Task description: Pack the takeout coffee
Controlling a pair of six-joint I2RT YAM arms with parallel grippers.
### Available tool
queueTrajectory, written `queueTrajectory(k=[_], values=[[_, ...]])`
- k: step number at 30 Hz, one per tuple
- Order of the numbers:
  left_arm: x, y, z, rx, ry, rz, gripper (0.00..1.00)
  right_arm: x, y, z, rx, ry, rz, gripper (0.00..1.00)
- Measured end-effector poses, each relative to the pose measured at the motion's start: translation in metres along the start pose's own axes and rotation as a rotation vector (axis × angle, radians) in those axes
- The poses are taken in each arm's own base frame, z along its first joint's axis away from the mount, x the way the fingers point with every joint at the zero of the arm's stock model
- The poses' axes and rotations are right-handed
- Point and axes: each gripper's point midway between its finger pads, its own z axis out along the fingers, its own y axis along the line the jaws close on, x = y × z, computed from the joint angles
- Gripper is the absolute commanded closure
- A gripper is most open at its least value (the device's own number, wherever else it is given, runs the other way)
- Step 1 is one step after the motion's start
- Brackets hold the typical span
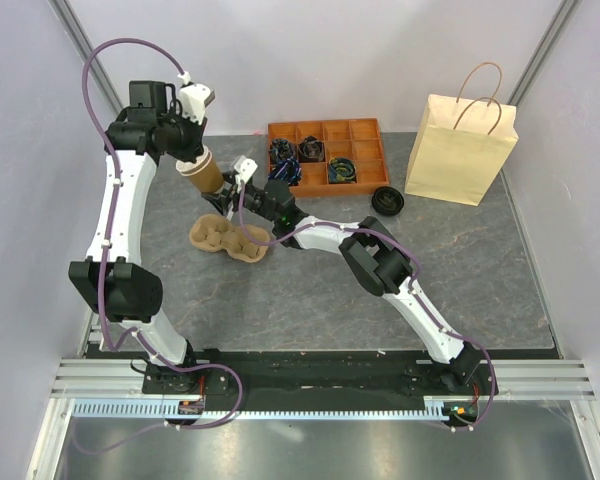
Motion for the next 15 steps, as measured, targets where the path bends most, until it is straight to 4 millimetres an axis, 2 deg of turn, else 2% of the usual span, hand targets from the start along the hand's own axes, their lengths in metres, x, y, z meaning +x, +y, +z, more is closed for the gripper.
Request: queueTrajectory(k=[8,10,12,15], values=[[-0.035,0.020,-0.015,-0.096,-0.107,0.037,0.98,0.045,0.006,-0.017,-0.014,0.132,0.017,0.49],[-0.036,0.020,-0.016,-0.099,-0.111,0.040,0.86,0.049,0.005,-0.019,-0.014,0.142,0.017,0.51],[-0.034,0.017,-0.016,-0.085,-0.101,0.046,0.66,0.050,0.003,-0.020,-0.010,0.145,0.017,0.51],[-0.025,0.006,-0.016,-0.020,-0.073,0.055,0.56,0.049,0.000,-0.020,-0.009,0.140,0.017,0.52]])
